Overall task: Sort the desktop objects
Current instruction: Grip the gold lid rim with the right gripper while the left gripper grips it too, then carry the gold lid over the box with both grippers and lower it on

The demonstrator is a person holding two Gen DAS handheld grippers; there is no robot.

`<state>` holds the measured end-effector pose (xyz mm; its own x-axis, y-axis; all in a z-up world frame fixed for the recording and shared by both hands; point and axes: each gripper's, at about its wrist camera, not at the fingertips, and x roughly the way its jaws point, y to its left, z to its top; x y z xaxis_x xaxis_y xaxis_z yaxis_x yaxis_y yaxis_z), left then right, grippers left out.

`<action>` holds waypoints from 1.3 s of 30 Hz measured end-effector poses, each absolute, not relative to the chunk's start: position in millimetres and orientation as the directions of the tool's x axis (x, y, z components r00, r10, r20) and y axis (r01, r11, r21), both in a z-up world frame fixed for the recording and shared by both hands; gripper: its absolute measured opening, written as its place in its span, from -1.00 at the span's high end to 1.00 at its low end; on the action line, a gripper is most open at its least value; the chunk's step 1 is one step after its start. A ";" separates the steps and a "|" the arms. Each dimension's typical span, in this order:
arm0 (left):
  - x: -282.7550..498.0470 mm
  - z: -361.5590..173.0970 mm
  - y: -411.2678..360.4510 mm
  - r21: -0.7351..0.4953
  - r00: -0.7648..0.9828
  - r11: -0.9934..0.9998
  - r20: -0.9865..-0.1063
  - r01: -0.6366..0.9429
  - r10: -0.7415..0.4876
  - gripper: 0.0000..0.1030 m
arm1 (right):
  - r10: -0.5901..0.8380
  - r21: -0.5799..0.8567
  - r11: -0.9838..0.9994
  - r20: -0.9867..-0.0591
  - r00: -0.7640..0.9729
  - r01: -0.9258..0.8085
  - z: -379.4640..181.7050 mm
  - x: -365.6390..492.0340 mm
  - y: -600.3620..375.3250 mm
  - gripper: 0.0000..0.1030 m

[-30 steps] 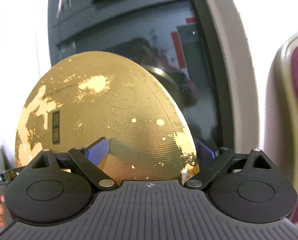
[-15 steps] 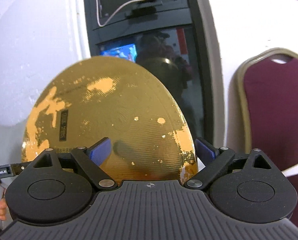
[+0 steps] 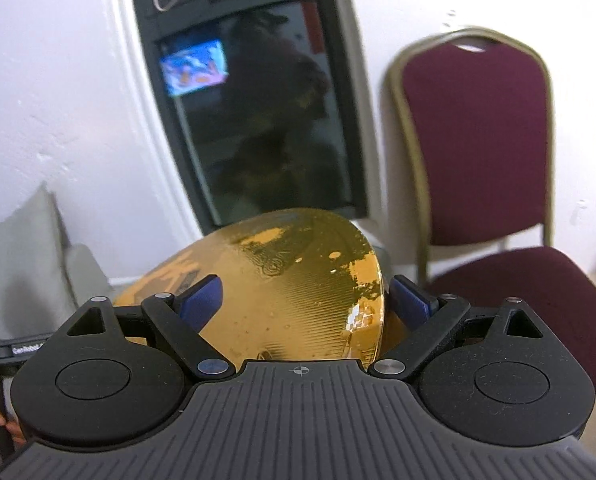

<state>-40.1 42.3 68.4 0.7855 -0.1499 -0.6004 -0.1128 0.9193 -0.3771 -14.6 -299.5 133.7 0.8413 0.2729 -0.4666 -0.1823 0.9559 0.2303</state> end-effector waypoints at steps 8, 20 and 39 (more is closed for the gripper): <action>-14.6 69.3 -1.6 -0.362 0.770 0.932 -0.604 -0.033 -0.208 -0.95 | 0.180 0.210 0.974 -0.488 0.854 -0.086 129.4 -31.3 -341.0 -0.81; -18.4 53.1 -40.3 -0.362 0.711 0.932 -0.661 -0.021 -0.240 -0.95 | 0.146 0.243 0.970 -0.538 0.830 -0.013 109.0 -44.4 -381.8 -0.81; -3.1 39.9 -53.9 -0.362 0.679 0.932 -0.683 0.008 -0.271 -0.95 | 0.106 0.268 0.962 -0.560 0.822 0.058 93.1 -51.6 -405.8 -0.80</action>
